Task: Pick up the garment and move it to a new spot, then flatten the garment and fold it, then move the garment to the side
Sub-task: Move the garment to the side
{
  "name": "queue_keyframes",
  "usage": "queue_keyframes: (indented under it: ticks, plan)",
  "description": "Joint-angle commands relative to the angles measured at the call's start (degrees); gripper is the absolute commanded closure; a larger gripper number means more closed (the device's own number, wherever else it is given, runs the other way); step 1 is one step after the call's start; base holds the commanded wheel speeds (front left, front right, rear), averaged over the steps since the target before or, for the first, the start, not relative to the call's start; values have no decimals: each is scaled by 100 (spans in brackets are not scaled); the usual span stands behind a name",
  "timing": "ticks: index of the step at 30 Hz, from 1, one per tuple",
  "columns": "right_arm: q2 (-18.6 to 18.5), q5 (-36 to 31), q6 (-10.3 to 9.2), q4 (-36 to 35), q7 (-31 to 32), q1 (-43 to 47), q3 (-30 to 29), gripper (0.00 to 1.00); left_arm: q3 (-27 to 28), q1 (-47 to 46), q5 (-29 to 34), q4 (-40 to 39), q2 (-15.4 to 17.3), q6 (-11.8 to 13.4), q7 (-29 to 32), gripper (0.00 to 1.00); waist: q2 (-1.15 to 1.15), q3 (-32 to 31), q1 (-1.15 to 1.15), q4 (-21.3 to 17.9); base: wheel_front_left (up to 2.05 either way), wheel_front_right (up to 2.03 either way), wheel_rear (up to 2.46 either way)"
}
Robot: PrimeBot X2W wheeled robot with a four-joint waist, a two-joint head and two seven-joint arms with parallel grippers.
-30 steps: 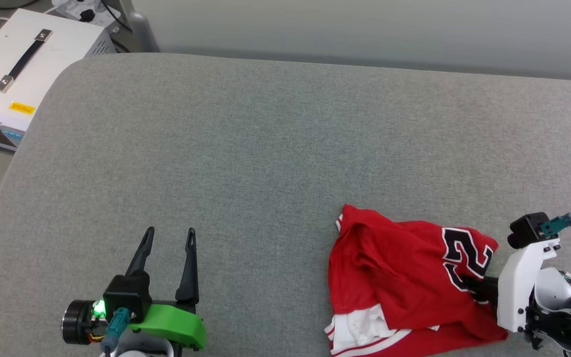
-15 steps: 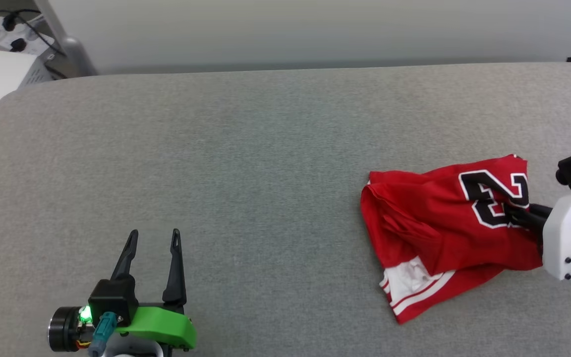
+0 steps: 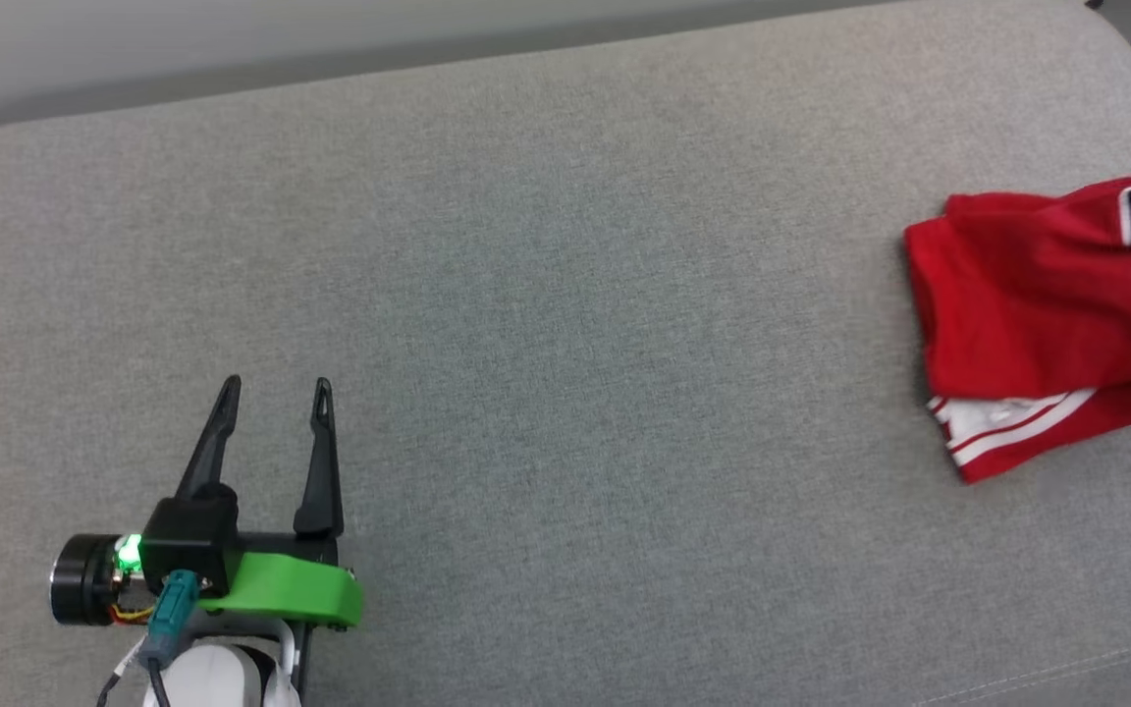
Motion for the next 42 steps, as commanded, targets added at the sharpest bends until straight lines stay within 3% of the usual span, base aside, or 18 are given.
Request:
queue_keyframes:
  ticks: [1, 8, 16, 23, 24, 25, 32, 42]
  plan:
    - [-94, -123, -4, 115, -31, -223, -98, 100, 25, -147, 56, -51, 74, -32, -34, 0, 0, 620, 0, 39, 0, 0, 0]
    - [-269, -513, -4, 872, -46, -800, -465, 100, -2, -527, 108, -237, 192, -52, -34, 0, 0, 1296, 0, 204, 0, 0, 0]
    - [-425, -979, -4, 1993, -415, -1326, -642, 100, -52, -755, 125, -347, 241, -37, -34, 0, 0, 1654, 0, 367, 0, 0, 0]
    - [-194, -1045, -4, 2684, -803, -1662, -605, 100, -1, -737, 104, -423, 299, 14, -34, 0, 0, 1709, 0, 344, 0, 0, 0]
    - [-147, -1057, -4, 2769, -875, -1704, -590, 55, 7, -727, 99, -422, 306, 21, -34, 0, 0, 1690, 0, 332, 0, 0, 0]
    - [-118, -1073, -4, 2844, -920, -1729, -573, 0, 9, -719, 96, -419, 309, 25, -34, 0, 0, 1674, 0, 329, 0, 0, 0]
    - [51, -1136, -4, 3238, -1590, -1818, -535, 0, -8, -661, 64, -317, 281, 61, -34, 0, 0, 1325, 0, 350, 0, 0, 0]
    - [298, -1655, -4, 3108, -3583, -1600, -675, 0, -43, -304, -44, -133, 122, 114, -34, 0, 0, 549, 0, 535, 0, 0, 0]
